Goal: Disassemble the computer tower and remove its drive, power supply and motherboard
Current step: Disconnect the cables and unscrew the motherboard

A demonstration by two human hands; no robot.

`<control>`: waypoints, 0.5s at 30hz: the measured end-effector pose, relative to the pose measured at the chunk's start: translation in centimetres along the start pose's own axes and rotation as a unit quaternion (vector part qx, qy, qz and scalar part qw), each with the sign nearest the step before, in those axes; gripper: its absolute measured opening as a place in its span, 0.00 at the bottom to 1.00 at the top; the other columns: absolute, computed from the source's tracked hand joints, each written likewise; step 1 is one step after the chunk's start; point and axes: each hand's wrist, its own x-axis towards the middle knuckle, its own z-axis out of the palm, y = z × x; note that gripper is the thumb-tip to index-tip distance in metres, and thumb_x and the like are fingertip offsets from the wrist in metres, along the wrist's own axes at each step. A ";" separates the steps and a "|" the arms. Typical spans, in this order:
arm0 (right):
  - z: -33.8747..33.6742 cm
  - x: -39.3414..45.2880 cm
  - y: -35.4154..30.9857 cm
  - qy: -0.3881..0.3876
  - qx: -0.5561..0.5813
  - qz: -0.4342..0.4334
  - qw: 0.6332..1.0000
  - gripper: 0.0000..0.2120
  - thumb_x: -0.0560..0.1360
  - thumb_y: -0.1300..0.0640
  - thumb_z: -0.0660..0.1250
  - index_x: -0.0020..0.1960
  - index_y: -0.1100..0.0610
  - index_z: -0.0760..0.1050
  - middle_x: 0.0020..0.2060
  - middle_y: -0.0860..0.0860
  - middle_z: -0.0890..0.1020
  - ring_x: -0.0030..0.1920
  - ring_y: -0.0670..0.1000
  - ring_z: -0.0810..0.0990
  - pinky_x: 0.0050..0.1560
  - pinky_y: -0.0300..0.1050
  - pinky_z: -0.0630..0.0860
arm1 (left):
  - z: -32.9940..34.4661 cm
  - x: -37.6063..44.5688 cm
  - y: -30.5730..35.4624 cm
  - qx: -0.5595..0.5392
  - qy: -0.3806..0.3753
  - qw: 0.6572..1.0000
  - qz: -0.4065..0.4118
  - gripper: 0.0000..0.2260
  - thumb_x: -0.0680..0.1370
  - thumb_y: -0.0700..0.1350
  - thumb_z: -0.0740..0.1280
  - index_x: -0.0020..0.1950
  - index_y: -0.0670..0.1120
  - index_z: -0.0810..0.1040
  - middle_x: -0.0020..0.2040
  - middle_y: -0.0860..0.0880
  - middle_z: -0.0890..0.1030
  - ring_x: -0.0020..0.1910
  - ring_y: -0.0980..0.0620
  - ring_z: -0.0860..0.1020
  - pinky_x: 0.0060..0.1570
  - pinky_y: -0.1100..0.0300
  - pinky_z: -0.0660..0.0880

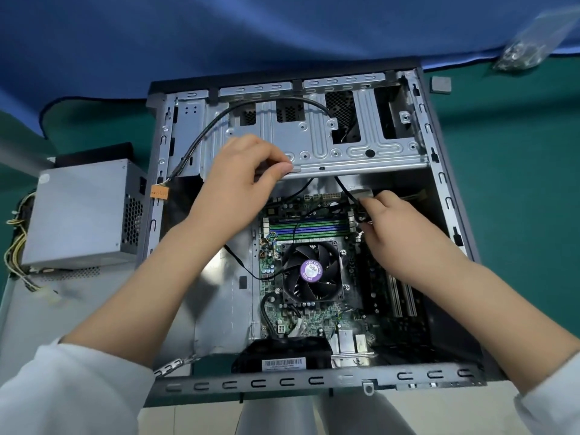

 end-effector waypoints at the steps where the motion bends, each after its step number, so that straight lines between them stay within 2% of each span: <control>1: -0.1 -0.1 -0.1 -0.004 -0.002 0.001 1.000 0.17 0.78 0.62 0.59 0.66 0.60 0.66 0.53 0.54 0.69 0.53 0.56 0.72 0.50 0.53 0.75 | 0.0 -0.2 0.1 0.007 0.007 1.000 0.005 0.06 0.78 0.45 0.67 0.50 0.45 0.81 0.45 0.53 0.74 0.52 0.50 0.71 0.50 0.72 0.61; 4: -0.6 -0.3 -0.7 -0.020 -0.011 0.002 1.000 0.19 0.75 0.66 0.60 0.66 0.61 0.66 0.53 0.54 0.68 0.51 0.57 0.72 0.46 0.52 0.76 | 0.3 -1.0 0.9 0.048 0.059 0.996 0.049 0.09 0.79 0.45 0.66 0.56 0.43 0.79 0.51 0.49 0.77 0.57 0.48 0.71 0.57 0.72 0.58; 7: -1.4 -0.6 -1.1 0.000 -0.063 -0.026 0.998 0.23 0.71 0.69 0.60 0.65 0.61 0.66 0.53 0.55 0.69 0.49 0.57 0.73 0.39 0.49 0.73 | 2.0 -2.0 2.9 0.036 0.059 0.989 0.133 0.07 0.78 0.41 0.65 0.54 0.40 0.79 0.50 0.45 0.78 0.53 0.46 0.74 0.56 0.63 0.63; 8: -1.7 -0.8 -1.0 0.021 -0.084 -0.048 0.995 0.23 0.70 0.70 0.61 0.65 0.60 0.67 0.51 0.55 0.71 0.49 0.57 0.73 0.36 0.47 0.70 | 2.9 -2.4 3.5 0.016 0.023 0.989 0.142 0.08 0.78 0.41 0.65 0.54 0.41 0.78 0.50 0.45 0.78 0.53 0.46 0.74 0.56 0.61 0.65; 10: -2.6 -1.3 -0.4 0.055 -0.093 -0.097 0.989 0.23 0.68 0.70 0.63 0.61 0.60 0.72 0.47 0.55 0.74 0.46 0.59 0.75 0.35 0.46 0.67 | 5.0 -3.3 4.8 -0.039 -0.089 0.991 0.089 0.12 0.77 0.43 0.65 0.60 0.44 0.74 0.53 0.48 0.77 0.55 0.50 0.74 0.58 0.60 0.67; 12: -3.2 -2.0 0.8 0.079 -0.072 -0.136 0.985 0.19 0.68 0.71 0.64 0.58 0.61 0.77 0.45 0.56 0.77 0.47 0.60 0.76 0.37 0.48 0.73 | 7.2 -4.2 5.3 -0.068 -0.190 0.979 0.004 0.18 0.77 0.46 0.65 0.66 0.47 0.68 0.59 0.50 0.75 0.59 0.52 0.72 0.62 0.57 0.67; 14: -3.1 -2.8 2.1 0.124 -0.037 -0.166 0.978 0.15 0.69 0.73 0.64 0.53 0.64 0.79 0.44 0.58 0.79 0.50 0.62 0.77 0.44 0.55 0.77 | 8.8 -4.6 5.3 -0.045 -0.228 0.972 -0.030 0.22 0.77 0.51 0.65 0.68 0.47 0.66 0.62 0.49 0.73 0.62 0.50 0.71 0.62 0.56 0.67; 15: -3.0 -3.0 2.5 0.148 -0.015 -0.168 0.974 0.14 0.69 0.74 0.63 0.51 0.65 0.80 0.44 0.59 0.80 0.50 0.63 0.77 0.47 0.56 0.76 | 9.3 -4.5 5.3 -0.040 -0.233 0.971 -0.042 0.23 0.77 0.53 0.65 0.68 0.47 0.65 0.61 0.49 0.74 0.60 0.50 0.72 0.60 0.56 0.69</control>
